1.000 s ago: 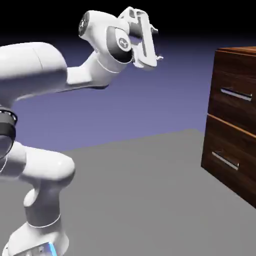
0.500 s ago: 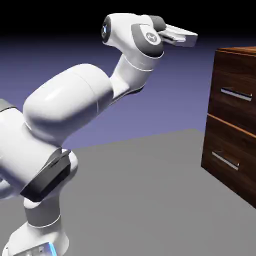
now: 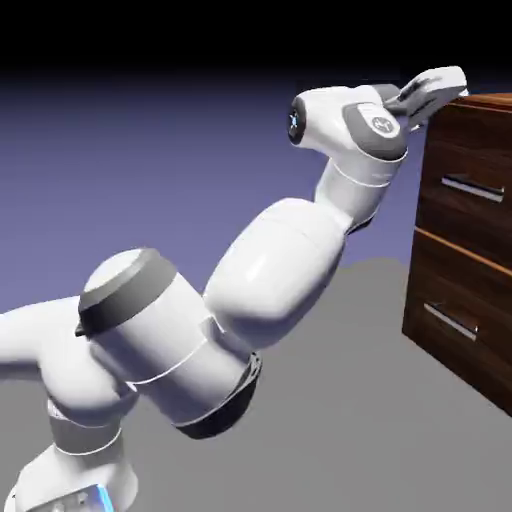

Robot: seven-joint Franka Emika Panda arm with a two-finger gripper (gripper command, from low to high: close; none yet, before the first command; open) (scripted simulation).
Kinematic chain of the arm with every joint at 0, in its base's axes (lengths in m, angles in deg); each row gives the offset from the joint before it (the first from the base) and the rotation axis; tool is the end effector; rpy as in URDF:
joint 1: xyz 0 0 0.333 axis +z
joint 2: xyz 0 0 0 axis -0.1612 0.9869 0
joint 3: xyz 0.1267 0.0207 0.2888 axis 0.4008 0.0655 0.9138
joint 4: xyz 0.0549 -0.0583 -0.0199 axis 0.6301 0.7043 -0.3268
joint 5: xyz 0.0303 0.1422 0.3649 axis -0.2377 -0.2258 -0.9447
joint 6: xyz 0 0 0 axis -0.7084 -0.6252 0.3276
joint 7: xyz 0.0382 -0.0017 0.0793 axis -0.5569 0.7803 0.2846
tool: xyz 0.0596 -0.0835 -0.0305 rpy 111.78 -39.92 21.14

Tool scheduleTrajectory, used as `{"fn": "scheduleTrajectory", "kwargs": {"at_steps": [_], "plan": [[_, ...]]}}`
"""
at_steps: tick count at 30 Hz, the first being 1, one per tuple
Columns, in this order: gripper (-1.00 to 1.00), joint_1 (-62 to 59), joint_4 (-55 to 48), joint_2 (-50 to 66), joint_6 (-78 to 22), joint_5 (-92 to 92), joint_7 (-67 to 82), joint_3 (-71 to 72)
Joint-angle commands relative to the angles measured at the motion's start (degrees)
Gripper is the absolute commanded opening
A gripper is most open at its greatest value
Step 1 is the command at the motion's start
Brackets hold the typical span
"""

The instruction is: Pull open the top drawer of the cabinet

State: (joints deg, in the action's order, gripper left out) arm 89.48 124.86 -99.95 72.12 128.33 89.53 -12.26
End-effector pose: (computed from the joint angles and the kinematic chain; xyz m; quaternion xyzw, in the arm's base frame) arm 0.5552 -0.0450 0.6222 -0.0226 0.7034 0.0229 0.7101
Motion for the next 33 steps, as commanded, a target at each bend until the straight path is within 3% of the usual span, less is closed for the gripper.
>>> {"fn": "scheduleTrajectory", "kwargs": {"at_steps": [1,13,21,22,33], "plan": [[0.00,1.5,-0.8,-0.7,-0.5,2.1,2.5,-1.0],[0.00,19.6,-9.9,-8.6,-6.0,26.9,31.9,-13.1],[0.00,28.0,-23.7,-8.7,-0.7,26.7,34.3,-14.3],[-1.00,28.0,-23.7,-8.7,-0.7,26.7,34.3,-14.3],[-1.00,15.2,-2.9,-8.9,-8.6,26.7,31.1,-12.2]]}}
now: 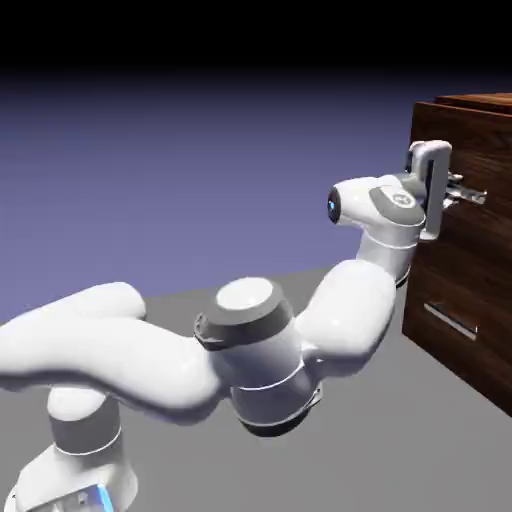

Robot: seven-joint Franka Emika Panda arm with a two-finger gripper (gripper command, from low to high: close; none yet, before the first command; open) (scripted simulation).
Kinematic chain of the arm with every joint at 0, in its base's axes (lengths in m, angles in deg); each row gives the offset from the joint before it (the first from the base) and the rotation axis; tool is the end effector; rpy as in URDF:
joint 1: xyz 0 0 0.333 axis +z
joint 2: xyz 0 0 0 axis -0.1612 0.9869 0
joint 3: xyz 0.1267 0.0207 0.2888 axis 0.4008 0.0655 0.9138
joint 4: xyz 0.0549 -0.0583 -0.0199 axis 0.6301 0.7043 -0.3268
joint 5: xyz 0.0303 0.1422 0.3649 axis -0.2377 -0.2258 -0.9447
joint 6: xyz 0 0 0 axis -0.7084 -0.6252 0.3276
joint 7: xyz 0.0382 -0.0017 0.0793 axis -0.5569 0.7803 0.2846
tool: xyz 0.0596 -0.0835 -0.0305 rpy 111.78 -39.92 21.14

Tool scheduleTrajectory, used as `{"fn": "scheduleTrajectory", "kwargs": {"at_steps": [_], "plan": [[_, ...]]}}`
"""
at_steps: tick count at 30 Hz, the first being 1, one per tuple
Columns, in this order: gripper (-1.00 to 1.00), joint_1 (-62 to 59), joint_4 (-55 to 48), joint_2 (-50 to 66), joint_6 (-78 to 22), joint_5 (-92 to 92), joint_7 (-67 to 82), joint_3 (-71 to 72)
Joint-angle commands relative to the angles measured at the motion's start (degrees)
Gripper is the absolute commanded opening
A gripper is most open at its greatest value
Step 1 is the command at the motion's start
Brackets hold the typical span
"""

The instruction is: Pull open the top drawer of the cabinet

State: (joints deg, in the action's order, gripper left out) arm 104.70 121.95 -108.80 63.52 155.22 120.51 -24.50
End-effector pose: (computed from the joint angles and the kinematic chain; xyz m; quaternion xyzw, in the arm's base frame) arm 0.6357 0.0350 0.4755 -0.2704 0.6524 -0.2708 0.6542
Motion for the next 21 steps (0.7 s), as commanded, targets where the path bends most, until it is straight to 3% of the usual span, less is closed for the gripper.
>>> {"fn": "scheduleTrajectory", "kwargs": {"at_steps": [1,18,19,21], "plan": [[-1.00,-1.3,2.1,0.0,-0.8,-0.3,-0.1,0.3],[-1.00,-24.9,35.6,-2.3,-10.9,-5.2,-2.9,7.4],[1.00,-24.9,35.6,-2.3,-10.9,-5.2,-2.9,7.4],[1.00,-26.6,37.7,-2.7,-11.3,-5.8,-2.9,8.1]]}}
